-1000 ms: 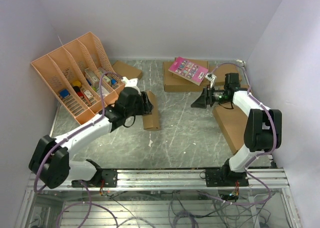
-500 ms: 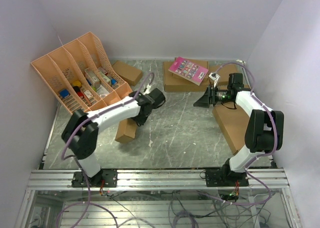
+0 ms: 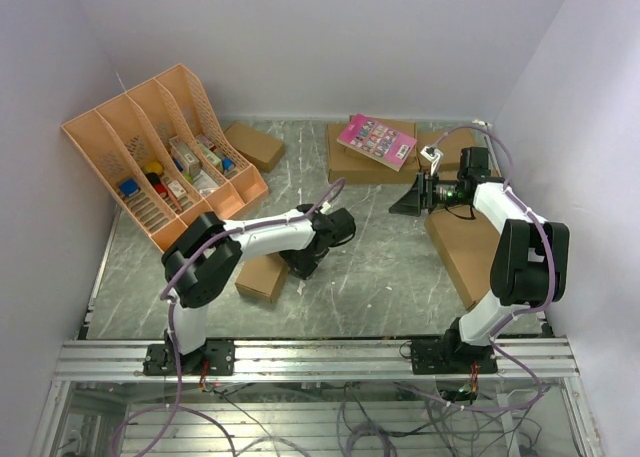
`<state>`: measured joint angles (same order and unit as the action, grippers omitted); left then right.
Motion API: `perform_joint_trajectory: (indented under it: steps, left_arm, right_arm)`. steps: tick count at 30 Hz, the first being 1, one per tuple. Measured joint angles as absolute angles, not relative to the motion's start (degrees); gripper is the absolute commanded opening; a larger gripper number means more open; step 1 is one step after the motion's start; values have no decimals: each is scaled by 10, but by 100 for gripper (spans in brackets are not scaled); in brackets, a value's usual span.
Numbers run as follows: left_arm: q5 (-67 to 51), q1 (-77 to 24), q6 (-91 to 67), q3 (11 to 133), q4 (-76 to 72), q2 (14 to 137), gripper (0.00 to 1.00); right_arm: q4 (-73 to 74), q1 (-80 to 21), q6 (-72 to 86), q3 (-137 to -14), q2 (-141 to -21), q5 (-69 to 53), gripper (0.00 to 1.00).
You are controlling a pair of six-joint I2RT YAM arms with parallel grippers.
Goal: Fold the paper box
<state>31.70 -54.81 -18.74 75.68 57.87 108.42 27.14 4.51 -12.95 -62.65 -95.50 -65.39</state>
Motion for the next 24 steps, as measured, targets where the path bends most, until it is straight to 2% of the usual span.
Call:
perform_joint_trajectory:
  steps: [6,11,12,14,15,16,17,18,21,24]
  left_arm:
    - [273,-569,-175,736,552,1056,99]
    - [230,-568,-173,708,511,964,100]
    - [221,-565,-173,700,498,939,99]
    - [182,-542,-175,670,455,877,96]
    - [156,-516,-178,646,428,837,92]
    - [136,-488,-183,627,409,804,83]
    - [114,-447,-190,599,381,763,64]
    - [92,-400,-198,566,351,720,57]
    - [60,-288,-225,498,307,635,39]
    - [22,-195,-243,443,277,595,31]
  right_arm:
    - [273,46,-130,-627,-955,-654,63]
    - [279,46,-146,-627,-955,-657,61]
    - [283,46,-156,-627,-955,-660,59]
    - [298,40,-183,-627,-955,-666,44]
    - [304,36,-196,-627,-954,-667,33]
    - [310,24,-211,-627,-954,-666,17]
    - [310,7,-226,-625,-952,-666,5]
    - [304,-15,-237,-620,-949,-665,0]
    - [272,-111,-240,-593,-942,-661,0]
    - [205,-206,-184,-563,-952,-644,0]
